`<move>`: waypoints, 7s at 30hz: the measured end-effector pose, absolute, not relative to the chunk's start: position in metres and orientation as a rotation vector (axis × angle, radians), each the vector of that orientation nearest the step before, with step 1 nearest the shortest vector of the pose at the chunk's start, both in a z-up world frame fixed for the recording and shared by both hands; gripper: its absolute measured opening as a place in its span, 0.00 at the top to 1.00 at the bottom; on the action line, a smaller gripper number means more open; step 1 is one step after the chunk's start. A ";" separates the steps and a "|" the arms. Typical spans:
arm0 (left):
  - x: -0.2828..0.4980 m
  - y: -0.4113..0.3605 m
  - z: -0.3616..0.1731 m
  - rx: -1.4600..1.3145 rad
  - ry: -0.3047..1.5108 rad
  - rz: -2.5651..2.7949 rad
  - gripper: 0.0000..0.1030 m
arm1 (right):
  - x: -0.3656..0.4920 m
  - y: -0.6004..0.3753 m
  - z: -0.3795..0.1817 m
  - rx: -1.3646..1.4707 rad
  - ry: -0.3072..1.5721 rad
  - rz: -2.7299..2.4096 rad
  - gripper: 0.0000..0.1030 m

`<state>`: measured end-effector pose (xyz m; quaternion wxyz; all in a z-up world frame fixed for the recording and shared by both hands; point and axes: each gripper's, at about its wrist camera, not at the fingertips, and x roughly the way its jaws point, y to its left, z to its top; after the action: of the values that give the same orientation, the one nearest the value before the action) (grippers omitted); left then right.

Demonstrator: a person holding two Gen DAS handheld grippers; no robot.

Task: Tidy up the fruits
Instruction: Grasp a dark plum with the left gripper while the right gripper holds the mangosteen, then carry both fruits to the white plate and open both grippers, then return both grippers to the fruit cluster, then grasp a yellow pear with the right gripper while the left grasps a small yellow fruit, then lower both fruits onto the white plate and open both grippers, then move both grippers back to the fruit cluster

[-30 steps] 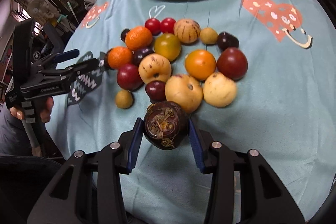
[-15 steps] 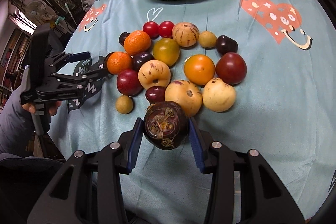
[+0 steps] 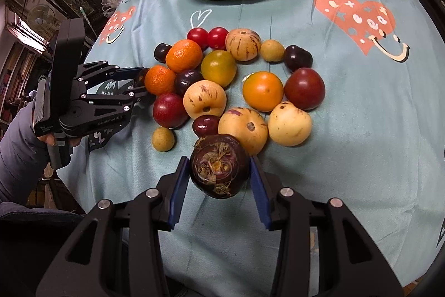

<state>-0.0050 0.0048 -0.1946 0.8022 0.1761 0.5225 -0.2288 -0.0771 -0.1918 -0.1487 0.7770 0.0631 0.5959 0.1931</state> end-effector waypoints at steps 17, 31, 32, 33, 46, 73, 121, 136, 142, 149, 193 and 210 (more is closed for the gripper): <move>-0.024 0.003 -0.101 0.144 0.994 -0.350 0.56 | -0.077 -0.190 -0.123 0.097 1.193 0.488 0.57; 0.016 -0.048 -0.026 0.078 0.892 -0.177 0.56 | -0.020 -0.218 -0.047 0.112 0.958 0.520 0.57; 0.021 -0.051 -0.025 0.079 0.891 -0.172 0.56 | -0.016 -0.219 -0.043 0.106 0.943 0.519 0.57; 0.024 -0.054 -0.025 0.086 0.889 -0.167 0.56 | -0.013 -0.220 -0.040 0.099 0.934 0.517 0.57; 0.109 -0.069 -0.059 0.090 0.938 -0.146 0.56 | 0.076 -0.219 -0.054 0.045 0.942 0.487 0.57; 0.183 -0.027 -0.104 0.024 0.977 -0.059 0.38 | 0.191 -0.218 -0.080 0.051 0.904 0.435 0.56; -0.090 -0.021 -0.154 0.062 1.150 -0.270 0.19 | -0.057 -0.189 -0.160 -0.358 1.100 0.666 0.71; -0.075 -0.052 -0.187 0.097 1.253 -0.288 0.73 | -0.067 -0.227 -0.136 -0.090 1.123 0.662 0.70; -0.087 -0.041 -0.154 0.039 1.198 -0.315 0.74 | -0.065 -0.232 -0.130 -0.068 1.106 0.673 0.70; -0.065 -0.027 -0.101 0.035 1.089 -0.305 0.74 | -0.051 -0.234 -0.112 -0.026 1.062 0.667 0.70; 0.185 -0.055 -0.128 0.067 1.059 -0.126 0.55 | 0.185 -0.193 -0.114 -0.014 0.967 0.512 0.70; 0.086 -0.056 -0.047 0.039 0.905 -0.185 0.39 | 0.080 -0.221 -0.042 -0.114 0.822 0.184 0.70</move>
<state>0.0856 -0.0564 -0.0467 0.8950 0.0188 0.4366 -0.0890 0.0798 -0.2207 -0.0420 0.9110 -0.0551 0.3988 0.0895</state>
